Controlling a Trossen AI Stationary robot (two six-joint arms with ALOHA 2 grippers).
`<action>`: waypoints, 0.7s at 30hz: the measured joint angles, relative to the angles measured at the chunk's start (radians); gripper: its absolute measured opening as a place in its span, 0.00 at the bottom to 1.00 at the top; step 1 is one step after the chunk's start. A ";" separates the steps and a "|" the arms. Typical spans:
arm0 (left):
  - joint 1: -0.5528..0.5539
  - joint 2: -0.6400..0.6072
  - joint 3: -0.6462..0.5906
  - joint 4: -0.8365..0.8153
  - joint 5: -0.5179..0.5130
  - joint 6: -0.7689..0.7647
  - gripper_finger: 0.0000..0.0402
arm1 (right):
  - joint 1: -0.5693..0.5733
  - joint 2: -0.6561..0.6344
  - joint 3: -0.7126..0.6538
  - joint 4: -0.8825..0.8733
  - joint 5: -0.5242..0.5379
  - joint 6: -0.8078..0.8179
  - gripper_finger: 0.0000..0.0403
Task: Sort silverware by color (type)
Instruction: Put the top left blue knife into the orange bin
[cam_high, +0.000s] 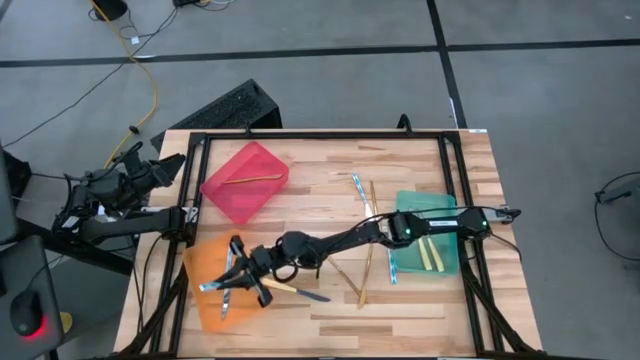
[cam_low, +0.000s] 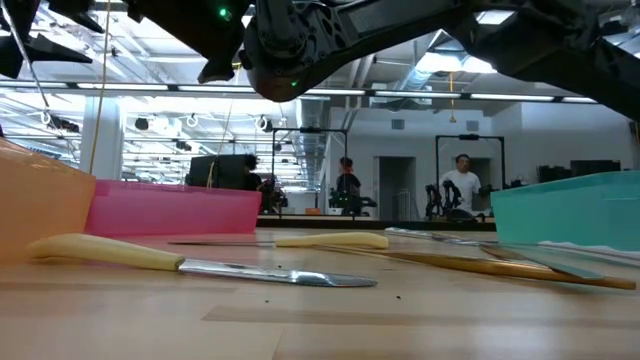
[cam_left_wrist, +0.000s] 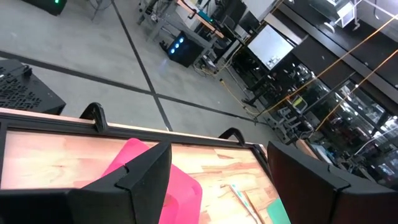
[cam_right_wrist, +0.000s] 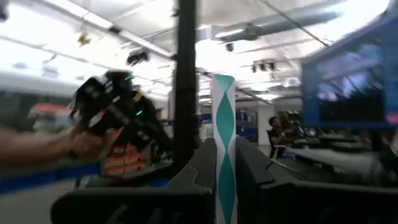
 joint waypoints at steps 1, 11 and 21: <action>0.000 0.000 0.000 0.000 0.000 0.001 0.61 | 0.002 0.000 0.000 -0.002 -0.021 -0.029 0.10; 0.000 0.000 0.000 -0.034 0.000 0.000 0.61 | 0.003 -0.014 -0.001 -0.037 -0.097 -0.114 0.10; 0.000 0.000 0.000 -0.054 0.003 -0.025 0.61 | -0.075 -0.124 -0.001 -0.312 -0.205 -0.436 0.10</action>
